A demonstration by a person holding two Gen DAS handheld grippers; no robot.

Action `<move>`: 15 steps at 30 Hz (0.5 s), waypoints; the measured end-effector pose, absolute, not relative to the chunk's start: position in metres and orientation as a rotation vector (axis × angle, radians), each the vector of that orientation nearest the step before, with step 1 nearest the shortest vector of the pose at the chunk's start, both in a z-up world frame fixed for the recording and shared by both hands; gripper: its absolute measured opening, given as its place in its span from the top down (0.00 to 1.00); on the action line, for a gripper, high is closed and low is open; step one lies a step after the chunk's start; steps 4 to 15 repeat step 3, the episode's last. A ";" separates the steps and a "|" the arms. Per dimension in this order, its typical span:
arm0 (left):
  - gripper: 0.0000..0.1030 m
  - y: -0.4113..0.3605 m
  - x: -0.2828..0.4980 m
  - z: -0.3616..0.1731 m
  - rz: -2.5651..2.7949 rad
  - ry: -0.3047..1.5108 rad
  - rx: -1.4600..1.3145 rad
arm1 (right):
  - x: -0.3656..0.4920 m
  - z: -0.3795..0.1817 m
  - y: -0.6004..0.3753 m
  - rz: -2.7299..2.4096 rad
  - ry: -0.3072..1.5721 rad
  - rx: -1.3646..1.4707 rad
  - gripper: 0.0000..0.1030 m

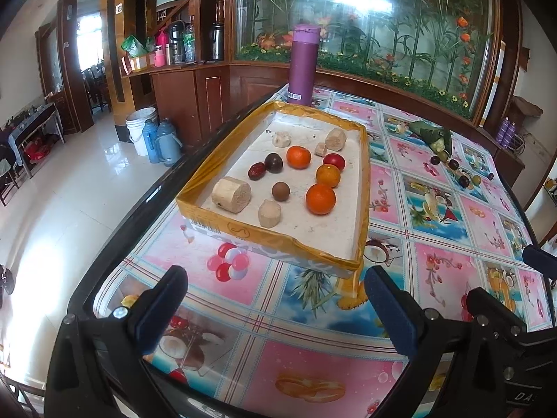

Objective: Organize fruits

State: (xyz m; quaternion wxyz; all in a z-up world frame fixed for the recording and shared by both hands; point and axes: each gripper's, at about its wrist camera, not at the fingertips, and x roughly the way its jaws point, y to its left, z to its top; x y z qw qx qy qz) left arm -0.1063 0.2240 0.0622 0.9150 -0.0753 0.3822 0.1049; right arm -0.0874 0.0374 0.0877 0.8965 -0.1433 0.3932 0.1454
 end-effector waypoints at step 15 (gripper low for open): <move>0.00 0.224 -0.106 0.061 0.222 0.794 -0.147 | -0.087 0.087 0.038 0.301 0.815 -0.299 0.00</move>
